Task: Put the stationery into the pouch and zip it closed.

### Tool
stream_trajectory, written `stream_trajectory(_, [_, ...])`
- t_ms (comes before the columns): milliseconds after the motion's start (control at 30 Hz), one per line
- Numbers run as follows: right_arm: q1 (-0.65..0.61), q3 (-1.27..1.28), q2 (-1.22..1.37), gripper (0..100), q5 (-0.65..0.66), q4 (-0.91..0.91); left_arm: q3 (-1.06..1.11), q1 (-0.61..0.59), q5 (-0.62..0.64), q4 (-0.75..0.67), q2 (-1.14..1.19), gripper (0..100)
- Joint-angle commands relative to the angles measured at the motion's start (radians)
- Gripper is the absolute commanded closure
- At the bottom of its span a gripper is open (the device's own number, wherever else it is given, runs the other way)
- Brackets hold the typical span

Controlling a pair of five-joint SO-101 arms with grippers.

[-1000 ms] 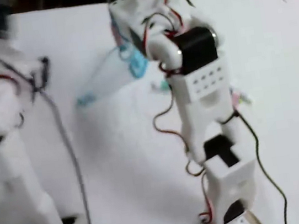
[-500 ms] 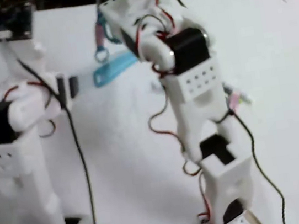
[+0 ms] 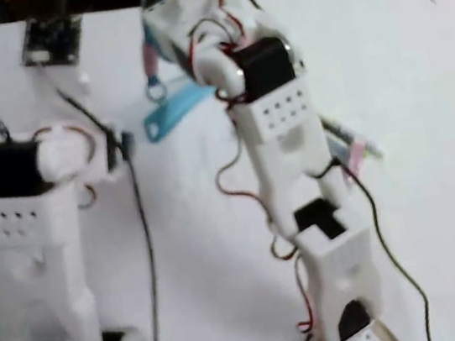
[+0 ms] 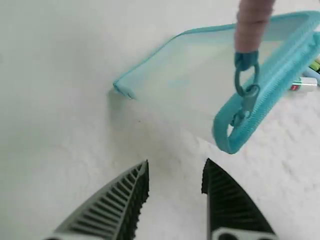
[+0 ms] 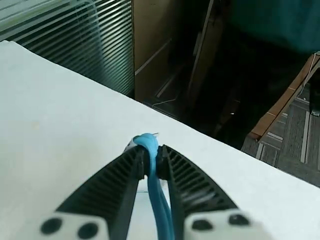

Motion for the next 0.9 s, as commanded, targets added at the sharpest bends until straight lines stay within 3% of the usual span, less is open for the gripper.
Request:
stream_trajectory(0, [-0.007, -0.026, -0.008, 98.1, -0.009, -0.024, -0.017, 0.021, 0.037, -0.014, -0.050, 75])
stream_trajectory(567, [-0.005, -0.026, -0.008, 98.1, -0.011, -0.016, 0.199, 0.047, 0.086, -0.201, -0.076, 73])
stream_trajectory(867, [-0.004, -0.026, -0.008, 98.1, -0.006, -0.016, 0.285, -0.094, 0.153, -0.327, -0.079, 81])
